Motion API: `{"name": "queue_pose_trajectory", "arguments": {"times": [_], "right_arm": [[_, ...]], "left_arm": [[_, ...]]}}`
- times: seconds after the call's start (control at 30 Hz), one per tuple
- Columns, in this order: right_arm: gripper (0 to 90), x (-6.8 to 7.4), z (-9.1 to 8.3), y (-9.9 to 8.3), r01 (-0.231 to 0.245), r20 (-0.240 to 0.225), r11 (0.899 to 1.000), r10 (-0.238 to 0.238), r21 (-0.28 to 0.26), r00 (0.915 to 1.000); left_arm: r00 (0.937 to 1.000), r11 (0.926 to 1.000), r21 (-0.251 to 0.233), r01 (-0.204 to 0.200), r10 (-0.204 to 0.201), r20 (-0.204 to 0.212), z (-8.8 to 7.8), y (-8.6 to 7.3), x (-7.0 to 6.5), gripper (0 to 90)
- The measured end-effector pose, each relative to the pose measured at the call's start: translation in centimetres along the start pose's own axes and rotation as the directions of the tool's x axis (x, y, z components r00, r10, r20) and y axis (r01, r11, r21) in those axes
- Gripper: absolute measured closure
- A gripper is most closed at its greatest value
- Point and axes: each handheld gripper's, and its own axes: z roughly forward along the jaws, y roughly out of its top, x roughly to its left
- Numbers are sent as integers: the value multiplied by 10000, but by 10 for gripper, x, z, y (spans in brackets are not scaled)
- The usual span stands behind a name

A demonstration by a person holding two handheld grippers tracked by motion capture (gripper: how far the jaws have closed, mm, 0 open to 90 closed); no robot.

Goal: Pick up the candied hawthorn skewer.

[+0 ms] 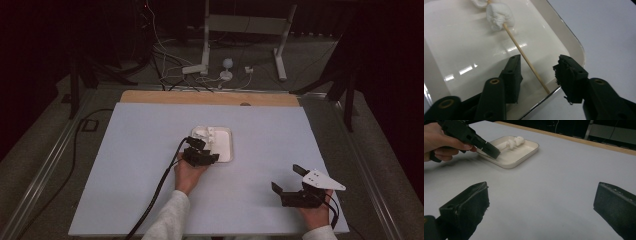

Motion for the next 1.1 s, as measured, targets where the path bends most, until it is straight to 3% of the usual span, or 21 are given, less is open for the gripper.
{"name": "queue_pose_trajectory", "arguments": {"times": [0.3,0.73,0.77,0.93,1.1], "right_arm": [[0,-1,-1,0,-9,36,10000,9,-15,10000],[0,-1,-1,0,-16,48,10000,16,-5,10000],[0,-1,-1,0,-13,46,10000,13,-14,10000],[0,-1,-1,0,-31,51,10000,31,-2,10000],[0,-1,-1,0,-12,53,10000,12,7,10000]], "left_arm": [[9981,9983,397,433,-415,-461,-1,3,-3,721],[9914,9901,526,1304,-1296,-168,-4,1,3,802],[9914,9900,518,1311,-1306,-121,-4,1,4,860],[9900,9887,510,1408,-1412,57,-9,-1,7,886],[9925,9912,562,1198,-1210,174,-17,-1,4,898]]}}
